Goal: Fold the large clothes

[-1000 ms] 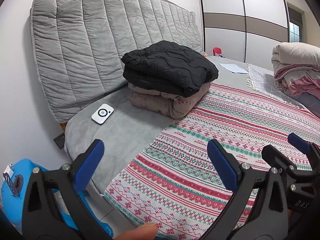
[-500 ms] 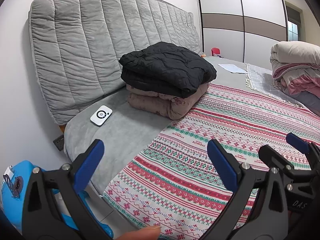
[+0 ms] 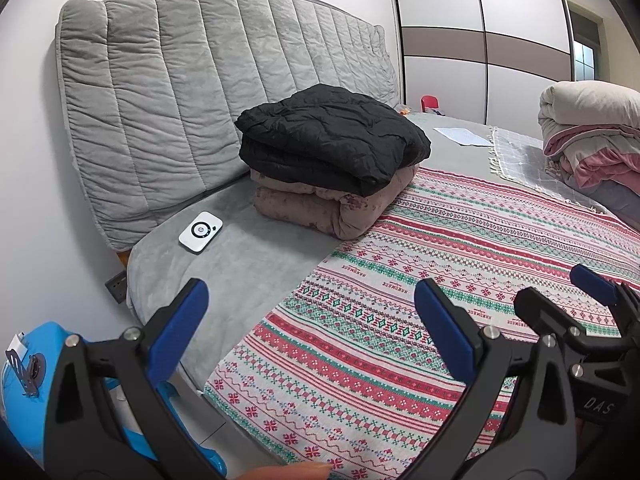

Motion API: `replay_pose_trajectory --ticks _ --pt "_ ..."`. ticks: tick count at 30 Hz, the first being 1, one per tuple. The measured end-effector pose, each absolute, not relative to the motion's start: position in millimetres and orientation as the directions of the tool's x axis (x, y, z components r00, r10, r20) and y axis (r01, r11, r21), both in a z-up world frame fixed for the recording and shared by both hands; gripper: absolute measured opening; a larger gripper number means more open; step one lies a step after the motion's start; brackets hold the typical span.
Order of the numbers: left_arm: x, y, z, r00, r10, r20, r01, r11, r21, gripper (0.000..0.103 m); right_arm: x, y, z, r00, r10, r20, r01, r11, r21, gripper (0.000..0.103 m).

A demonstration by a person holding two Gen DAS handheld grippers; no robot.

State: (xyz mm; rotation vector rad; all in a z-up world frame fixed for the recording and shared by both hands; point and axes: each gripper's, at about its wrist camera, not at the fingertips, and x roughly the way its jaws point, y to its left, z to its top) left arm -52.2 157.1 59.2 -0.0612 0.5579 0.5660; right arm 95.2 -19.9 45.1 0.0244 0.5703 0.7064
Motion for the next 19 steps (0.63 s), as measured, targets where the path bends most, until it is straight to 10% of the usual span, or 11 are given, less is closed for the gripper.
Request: replay_pose_trajectory --ticks 19 --pt "-53.1 154.4 62.6 0.701 0.495 -0.513 -0.525 0.845 0.099 0.102 96.0 -19.9 44.8 0.616 0.619 -0.487 -0.605 0.768 0.211 0.103"
